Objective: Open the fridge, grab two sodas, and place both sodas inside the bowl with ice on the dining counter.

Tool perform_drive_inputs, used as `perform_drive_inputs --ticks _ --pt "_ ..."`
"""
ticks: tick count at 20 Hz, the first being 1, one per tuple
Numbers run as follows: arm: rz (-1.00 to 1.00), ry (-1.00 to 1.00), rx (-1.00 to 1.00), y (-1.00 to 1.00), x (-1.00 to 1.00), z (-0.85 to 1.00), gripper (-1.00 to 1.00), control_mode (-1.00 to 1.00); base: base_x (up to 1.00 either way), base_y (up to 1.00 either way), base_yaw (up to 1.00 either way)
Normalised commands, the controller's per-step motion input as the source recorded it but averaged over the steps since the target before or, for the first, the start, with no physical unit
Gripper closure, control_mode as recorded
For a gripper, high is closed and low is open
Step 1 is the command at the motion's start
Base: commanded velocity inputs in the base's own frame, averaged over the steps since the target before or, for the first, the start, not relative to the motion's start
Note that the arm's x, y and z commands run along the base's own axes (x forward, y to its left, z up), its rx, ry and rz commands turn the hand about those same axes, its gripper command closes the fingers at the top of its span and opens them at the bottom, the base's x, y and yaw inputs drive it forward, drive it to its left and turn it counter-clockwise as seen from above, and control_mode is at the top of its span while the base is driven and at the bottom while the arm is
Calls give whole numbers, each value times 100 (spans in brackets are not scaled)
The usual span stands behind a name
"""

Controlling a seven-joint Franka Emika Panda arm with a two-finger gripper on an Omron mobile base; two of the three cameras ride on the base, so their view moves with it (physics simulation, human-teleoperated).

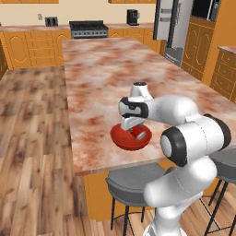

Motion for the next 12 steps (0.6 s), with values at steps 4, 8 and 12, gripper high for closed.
perform_drive_inputs --ticks 4,8,12 --pt "0 10 0 6 42 -39 100 -100 0 0 0" --pt "0 6 0 5 28 -35 100 -100 0 0 0" --pt "0 4 0 1 13 -34 100 -100 0 0 0"
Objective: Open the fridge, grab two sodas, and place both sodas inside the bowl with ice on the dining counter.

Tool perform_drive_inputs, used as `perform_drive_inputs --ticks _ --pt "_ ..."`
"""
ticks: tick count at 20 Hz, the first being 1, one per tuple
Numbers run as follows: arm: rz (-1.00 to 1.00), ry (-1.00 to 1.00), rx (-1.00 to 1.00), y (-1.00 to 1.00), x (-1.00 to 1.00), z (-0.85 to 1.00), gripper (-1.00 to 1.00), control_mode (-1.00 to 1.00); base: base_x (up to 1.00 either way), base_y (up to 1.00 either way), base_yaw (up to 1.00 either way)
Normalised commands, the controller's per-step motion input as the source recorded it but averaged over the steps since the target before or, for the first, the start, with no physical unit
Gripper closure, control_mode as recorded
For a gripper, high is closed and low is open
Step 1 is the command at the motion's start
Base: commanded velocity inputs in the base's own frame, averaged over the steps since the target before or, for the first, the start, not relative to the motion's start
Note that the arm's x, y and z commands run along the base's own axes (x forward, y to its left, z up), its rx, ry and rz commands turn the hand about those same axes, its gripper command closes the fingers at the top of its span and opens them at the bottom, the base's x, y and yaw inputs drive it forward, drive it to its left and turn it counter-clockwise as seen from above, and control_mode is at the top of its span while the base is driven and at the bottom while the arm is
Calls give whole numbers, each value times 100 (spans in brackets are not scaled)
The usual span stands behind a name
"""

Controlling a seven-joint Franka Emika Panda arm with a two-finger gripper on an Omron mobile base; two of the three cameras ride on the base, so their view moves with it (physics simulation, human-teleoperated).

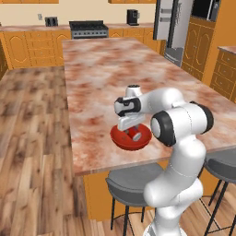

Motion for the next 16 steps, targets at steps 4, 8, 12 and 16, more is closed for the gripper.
perform_drive_inputs --ticks 4,8,12,16 --pt "0 3 0 0 8 -31 100 -100 0 0 0" --pt "0 0 0 0 0 -30 100 -100 0 0 0" --pt "0 0 0 0 -13 -29 100 -100 0 0 0" --pt "0 -6 -1 0 -47 -12 -100 -100 0 0 0"
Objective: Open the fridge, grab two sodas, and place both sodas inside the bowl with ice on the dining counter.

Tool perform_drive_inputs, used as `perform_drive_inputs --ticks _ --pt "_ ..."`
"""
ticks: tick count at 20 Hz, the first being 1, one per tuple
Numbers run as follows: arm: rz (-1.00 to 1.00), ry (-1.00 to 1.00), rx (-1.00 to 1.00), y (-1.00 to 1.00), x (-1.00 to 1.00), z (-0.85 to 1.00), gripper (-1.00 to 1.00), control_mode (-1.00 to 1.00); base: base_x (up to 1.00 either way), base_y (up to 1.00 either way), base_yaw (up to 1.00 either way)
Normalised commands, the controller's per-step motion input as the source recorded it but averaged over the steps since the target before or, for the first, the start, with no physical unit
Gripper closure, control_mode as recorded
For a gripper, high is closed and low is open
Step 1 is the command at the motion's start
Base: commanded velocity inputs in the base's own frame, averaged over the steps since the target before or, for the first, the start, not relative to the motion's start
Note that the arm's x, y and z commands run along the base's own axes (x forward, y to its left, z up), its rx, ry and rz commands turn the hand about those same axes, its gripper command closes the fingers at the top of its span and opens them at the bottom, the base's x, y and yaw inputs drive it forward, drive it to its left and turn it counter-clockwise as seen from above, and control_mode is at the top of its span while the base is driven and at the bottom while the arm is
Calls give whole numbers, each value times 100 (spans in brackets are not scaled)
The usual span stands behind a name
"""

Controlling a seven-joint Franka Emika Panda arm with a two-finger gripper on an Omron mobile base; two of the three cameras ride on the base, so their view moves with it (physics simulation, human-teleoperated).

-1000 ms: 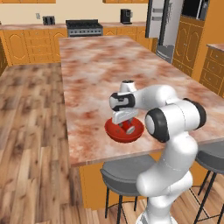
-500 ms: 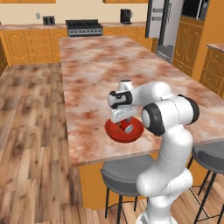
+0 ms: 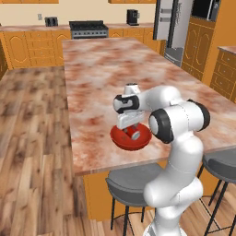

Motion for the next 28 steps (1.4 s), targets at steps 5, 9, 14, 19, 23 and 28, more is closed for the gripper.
perform_drive_inputs --ticks 5,9,14,19,23,28 --pt "-1 -10 0 0 -57 1 -100 -100 0 0 0" --pt "-1 -8 0 0 -37 16 -100 -100 0 0 0" --pt "0 -10 -1 0 -26 45 -100 -100 0 0 0" --pt "-5 -12 0 -5 -78 82 -100 -100 0 0 0" --pt "-8 -15 6 -18 -98 69 -100 -100 0 0 0" --pt "-11 -19 12 -19 -100 60 -100 -100 0 0 0"
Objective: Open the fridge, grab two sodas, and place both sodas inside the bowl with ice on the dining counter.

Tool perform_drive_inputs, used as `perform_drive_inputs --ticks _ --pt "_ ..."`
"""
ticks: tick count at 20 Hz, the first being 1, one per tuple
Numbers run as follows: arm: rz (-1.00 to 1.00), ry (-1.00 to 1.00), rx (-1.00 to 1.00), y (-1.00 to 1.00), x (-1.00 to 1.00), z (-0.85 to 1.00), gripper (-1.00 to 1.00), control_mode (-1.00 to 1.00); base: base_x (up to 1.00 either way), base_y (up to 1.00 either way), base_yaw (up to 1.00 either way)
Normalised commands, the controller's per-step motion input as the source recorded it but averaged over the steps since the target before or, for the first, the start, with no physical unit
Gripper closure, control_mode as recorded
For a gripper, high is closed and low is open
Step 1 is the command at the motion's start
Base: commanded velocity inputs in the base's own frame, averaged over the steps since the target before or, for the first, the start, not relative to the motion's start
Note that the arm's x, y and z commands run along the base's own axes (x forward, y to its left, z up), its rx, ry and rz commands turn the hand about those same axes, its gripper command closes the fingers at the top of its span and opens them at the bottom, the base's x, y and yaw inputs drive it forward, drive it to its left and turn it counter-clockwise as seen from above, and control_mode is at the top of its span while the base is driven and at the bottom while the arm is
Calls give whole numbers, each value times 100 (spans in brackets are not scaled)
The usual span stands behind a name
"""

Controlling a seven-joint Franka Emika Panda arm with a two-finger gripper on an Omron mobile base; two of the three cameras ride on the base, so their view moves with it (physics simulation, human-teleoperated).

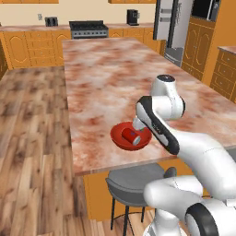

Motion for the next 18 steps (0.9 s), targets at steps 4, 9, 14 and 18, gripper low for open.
perform_drive_inputs --ticks 4,9,14,18 --pt "-12 -30 8 -20 -100 34 -100 -100 0 0 0" --pt "-13 -36 2 -7 -100 21 -100 -100 0 0 0" --pt "-14 -31 1 -10 -100 -1 -100 -100 0 0 0" --pt "-7 -20 0 -4 -77 -5 -100 -100 0 0 0"
